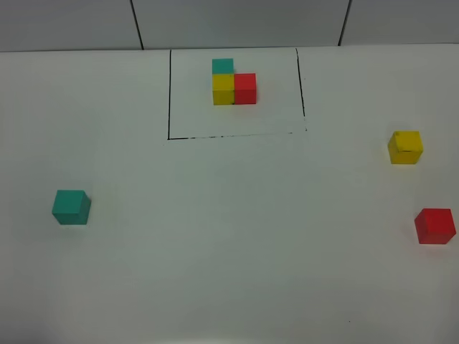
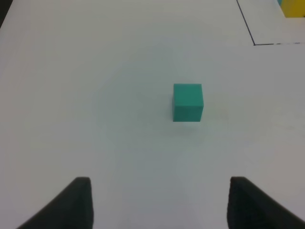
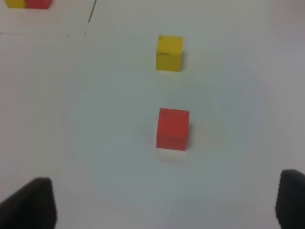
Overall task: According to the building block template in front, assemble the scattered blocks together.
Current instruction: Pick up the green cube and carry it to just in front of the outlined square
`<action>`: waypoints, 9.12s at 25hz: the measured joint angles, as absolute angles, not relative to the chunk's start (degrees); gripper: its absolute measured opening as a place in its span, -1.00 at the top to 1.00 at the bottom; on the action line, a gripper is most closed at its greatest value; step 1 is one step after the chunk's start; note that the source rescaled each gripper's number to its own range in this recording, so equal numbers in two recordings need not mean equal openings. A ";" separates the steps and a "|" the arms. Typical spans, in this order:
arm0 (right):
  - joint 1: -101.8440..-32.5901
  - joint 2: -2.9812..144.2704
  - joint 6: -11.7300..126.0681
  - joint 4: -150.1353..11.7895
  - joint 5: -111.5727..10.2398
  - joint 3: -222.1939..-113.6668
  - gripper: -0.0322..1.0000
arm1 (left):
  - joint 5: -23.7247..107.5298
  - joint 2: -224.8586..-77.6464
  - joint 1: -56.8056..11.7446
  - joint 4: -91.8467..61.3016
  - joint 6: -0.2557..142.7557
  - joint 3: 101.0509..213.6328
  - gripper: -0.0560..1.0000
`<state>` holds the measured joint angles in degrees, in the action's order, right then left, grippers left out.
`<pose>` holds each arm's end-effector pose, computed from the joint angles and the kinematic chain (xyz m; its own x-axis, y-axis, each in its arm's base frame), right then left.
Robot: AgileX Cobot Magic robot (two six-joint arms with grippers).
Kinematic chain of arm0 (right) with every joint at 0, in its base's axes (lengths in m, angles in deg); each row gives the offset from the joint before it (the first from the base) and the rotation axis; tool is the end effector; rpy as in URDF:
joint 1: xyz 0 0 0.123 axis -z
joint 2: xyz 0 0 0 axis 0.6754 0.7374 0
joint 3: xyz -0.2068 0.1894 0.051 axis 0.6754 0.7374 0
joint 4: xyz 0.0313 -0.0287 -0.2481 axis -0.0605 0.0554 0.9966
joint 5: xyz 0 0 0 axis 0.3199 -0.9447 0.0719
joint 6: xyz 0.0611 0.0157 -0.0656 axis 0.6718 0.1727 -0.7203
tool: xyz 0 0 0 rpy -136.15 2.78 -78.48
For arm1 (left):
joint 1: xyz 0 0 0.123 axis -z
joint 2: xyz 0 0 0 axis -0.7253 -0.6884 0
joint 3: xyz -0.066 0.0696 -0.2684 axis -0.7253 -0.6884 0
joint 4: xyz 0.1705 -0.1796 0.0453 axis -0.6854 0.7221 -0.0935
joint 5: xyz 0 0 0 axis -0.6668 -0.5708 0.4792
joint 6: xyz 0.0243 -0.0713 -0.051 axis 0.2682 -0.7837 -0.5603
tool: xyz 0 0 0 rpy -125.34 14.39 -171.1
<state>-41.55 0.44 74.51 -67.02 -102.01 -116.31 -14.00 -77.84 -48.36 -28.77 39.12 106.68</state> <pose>0.0034 0.0078 0.2775 -0.4938 -0.0388 -0.8687 -0.0826 0.9966 0.0025 -0.0055 -0.0002 0.2800 -0.4324 0.0195 -0.9015 -0.0180 0.9994 0.0303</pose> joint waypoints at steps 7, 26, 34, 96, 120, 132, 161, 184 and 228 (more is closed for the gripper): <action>-41.55 0.44 74.49 -67.02 -102.01 -116.31 -0.85 | -14.00 -77.84 -48.36 -28.77 39.12 106.68 0.12; -41.55 0.44 74.61 -67.04 -102.01 -116.31 -0.84 | -14.00 -77.84 -48.36 -28.77 39.12 106.68 0.12; -41.55 0.44 74.66 -67.08 -102.01 -116.31 -0.84 | -14.00 -77.89 -48.36 -30.23 39.12 106.68 0.12; -41.55 0.44 74.66 -67.08 -102.01 -116.31 -0.77 | 17.28 -160.70 -41.01 -13.44 54.45 123.76 -0.67; -41.55 0.44 74.66 -68.28 -102.01 -116.31 -0.72 | 18.68 -170.14 -40.70 -27.05 34.77 124.54 -0.66; -41.55 0.44 74.72 -68.34 -102.01 -116.31 -0.72 | 19.79 -174.93 -40.70 -28.29 32.65 126.41 -0.66; -41.55 0.44 74.67 -68.34 -102.01 -116.31 -0.62 | 19.26 -182.71 -40.70 -26.86 33.25 127.88 0.63; -41.55 0.44 74.67 -68.35 -102.01 -116.31 -0.60 | 3.80 -179.15 -40.13 -26.04 44.05 140.47 0.87; -41.55 0.44 74.67 -68.40 -102.01 -116.31 -0.59 | -22.52 -206.35 -15.65 -29.09 81.73 188.39 0.87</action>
<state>-41.55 0.44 74.67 -68.40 -102.01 -116.31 -22.52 -206.35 -15.65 -29.09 81.73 188.39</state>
